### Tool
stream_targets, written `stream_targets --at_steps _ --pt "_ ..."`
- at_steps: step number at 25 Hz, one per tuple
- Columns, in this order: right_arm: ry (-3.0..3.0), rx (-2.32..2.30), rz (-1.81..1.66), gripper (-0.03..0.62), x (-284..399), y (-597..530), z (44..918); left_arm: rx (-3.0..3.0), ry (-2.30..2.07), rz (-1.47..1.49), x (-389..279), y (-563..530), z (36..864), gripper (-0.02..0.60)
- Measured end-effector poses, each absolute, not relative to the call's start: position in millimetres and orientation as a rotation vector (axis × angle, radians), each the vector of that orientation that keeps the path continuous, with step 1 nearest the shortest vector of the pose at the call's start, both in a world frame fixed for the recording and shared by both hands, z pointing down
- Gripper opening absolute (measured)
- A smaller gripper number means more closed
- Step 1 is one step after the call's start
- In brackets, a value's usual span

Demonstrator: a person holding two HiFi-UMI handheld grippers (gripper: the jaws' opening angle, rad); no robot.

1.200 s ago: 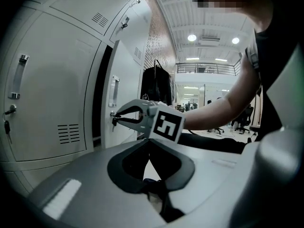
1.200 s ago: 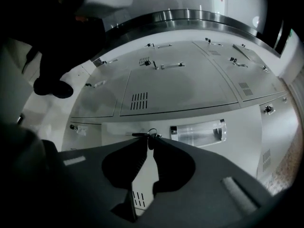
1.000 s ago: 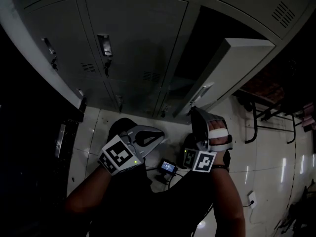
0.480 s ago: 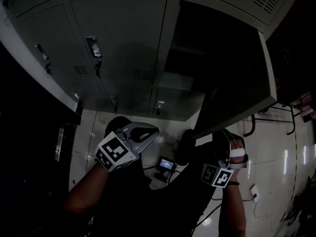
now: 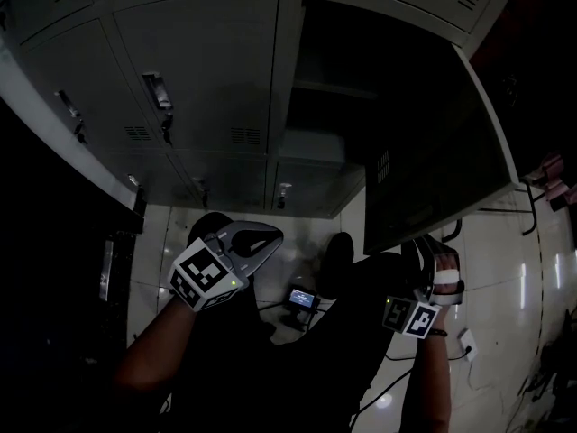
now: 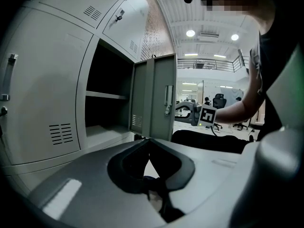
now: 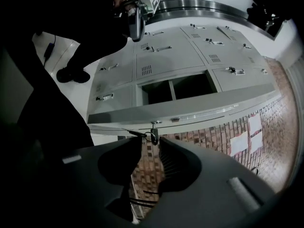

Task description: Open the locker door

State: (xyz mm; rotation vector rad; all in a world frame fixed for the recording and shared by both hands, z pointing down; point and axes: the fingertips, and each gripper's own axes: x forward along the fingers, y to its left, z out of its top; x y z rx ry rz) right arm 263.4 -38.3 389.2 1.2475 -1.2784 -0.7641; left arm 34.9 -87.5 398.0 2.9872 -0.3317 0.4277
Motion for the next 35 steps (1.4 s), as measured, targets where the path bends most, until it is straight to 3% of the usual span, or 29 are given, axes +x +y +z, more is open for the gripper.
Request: stream_targets --at_steps 2,5,6,8,9,15,20,35 --pt "-1.306 1.276 -0.737 0.154 265 -31 387 2.987 -0.332 0.428 35 -88 398 0.012" --pt "-1.456 1.397 -0.629 0.161 261 -13 378 2.988 -0.328 0.431 36 -87 398 0.012" --pt "-1.554 1.449 -0.58 0.147 255 -8 373 2.989 -0.328 0.434 36 -87 398 0.012" --pt "-1.814 1.535 -0.464 0.029 235 -2 364 2.989 -0.331 0.439 36 -87 398 0.012" --pt "-1.954 1.56 -0.393 0.002 223 -1 362 2.989 -0.333 0.44 35 -88 399 0.012" --pt "-2.446 1.415 -0.031 0.002 152 -14 371 2.991 -0.329 0.452 39 -86 400 0.012" --pt "-2.529 1.384 0.162 0.0 143 -25 383 2.99 -0.334 0.45 36 -86 400 0.012" --pt "-2.5 1.416 0.159 0.0 144 -31 386 2.997 -0.346 0.463 35 -88 400 0.012"
